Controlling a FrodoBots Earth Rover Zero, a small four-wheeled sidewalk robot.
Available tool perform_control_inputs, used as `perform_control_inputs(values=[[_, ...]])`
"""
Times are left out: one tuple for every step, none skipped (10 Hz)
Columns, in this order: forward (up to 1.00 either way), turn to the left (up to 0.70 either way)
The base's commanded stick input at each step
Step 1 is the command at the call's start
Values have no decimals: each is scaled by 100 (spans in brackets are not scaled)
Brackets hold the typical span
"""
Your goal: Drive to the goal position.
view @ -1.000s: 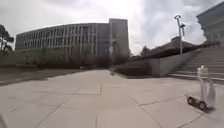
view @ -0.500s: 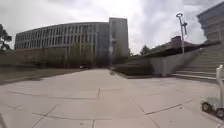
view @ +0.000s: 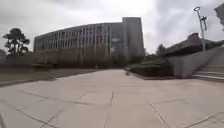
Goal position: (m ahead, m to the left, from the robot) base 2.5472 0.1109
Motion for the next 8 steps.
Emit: perform_control_inputs(values=[[70, 0], [70, 0], [70, 0], [70, 0], [70, 0], [70, 0], [70, 0], [70, 0]])
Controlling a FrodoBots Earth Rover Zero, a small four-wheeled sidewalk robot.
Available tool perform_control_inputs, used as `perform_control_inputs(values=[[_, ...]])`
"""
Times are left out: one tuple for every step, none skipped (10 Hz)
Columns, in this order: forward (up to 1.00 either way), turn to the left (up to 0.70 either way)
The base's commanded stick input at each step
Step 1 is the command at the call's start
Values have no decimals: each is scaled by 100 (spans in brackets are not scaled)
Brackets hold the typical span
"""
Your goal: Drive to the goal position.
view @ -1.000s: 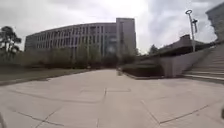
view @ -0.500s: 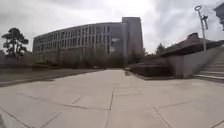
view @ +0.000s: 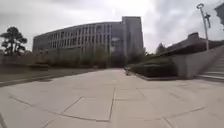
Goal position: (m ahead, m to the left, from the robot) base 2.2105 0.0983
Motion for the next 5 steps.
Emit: perform_control_inputs(values=[[70, 0], [70, 0], [70, 0], [70, 0], [70, 0]])
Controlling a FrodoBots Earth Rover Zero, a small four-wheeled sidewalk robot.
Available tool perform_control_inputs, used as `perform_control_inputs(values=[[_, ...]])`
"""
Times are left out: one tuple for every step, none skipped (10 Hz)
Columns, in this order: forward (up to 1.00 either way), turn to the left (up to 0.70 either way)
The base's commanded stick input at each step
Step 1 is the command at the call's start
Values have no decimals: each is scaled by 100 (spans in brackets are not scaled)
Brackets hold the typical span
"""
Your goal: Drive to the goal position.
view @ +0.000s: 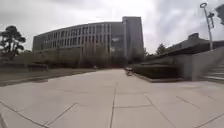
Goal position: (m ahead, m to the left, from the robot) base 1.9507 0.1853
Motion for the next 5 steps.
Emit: perform_control_inputs(values=[[70, 0], [70, 0], [70, 0], [70, 0], [70, 0]])
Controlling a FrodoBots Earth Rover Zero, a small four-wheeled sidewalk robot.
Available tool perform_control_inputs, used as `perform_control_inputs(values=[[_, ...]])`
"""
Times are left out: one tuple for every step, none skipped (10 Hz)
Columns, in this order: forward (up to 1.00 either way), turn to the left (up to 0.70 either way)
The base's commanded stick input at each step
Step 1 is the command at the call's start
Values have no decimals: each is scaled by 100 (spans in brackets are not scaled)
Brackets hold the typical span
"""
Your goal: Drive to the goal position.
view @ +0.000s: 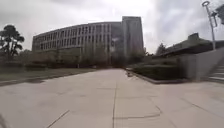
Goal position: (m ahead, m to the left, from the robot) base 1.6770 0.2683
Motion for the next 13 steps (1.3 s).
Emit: perform_control_inputs(values=[[70, 0], [70, 0], [70, 0], [70, 0], [70, 0], [70, 0], [70, 0], [70, 0], [70, 0], [70, 0], [70, 0], [70, 0], [70, 0]])
